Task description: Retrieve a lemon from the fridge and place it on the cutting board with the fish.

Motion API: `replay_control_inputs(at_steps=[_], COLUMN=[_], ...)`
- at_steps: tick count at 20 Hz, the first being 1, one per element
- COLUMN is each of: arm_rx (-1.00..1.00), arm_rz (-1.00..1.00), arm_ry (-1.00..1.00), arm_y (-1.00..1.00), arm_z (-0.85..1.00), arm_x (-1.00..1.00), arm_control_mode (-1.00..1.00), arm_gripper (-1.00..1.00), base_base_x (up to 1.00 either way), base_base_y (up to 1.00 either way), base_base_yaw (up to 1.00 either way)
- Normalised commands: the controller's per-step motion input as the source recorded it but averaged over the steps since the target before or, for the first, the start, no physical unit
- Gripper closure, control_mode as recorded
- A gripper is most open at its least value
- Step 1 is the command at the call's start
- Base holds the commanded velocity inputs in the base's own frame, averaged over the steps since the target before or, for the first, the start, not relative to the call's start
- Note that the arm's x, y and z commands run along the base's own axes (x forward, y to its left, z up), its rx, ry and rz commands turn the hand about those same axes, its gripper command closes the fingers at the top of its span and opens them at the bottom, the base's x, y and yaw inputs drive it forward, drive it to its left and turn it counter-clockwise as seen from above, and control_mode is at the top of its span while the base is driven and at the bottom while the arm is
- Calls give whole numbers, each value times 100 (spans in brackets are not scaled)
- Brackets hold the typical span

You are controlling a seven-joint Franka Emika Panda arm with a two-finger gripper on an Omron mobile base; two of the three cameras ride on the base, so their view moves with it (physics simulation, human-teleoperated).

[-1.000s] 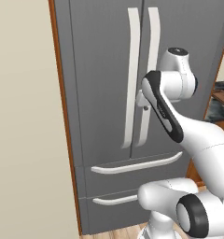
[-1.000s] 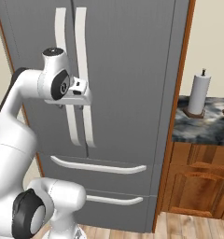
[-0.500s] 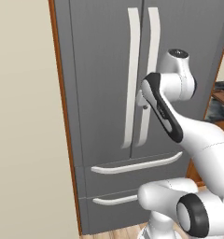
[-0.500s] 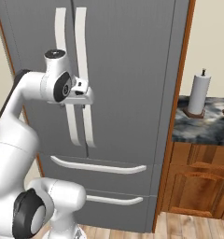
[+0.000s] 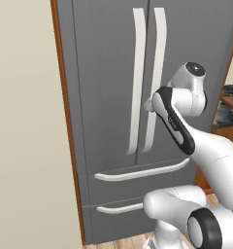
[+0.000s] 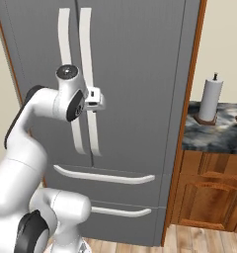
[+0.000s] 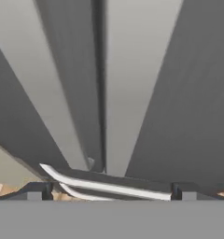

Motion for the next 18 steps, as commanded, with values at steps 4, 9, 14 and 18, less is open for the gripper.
replay_control_inputs(at_steps=[4, 9, 14, 18], arm_rx=[0, 0, 0, 0], arm_rz=[1, 0, 0, 0], arm_ry=[-2, 0, 0, -2], arm_y=[0, 0, 0, 0], arm_z=[0, 0, -2, -11], arm_x=[39, 42, 42, 40], arm_control_mode=[-100, -100, -100, -100], arm_gripper=[-100, -100, -100, -100], base_base_x=[0, 0, 0, 0], base_base_y=[0, 0, 0, 0], base_base_yaw=[0, 0, 0, 0])
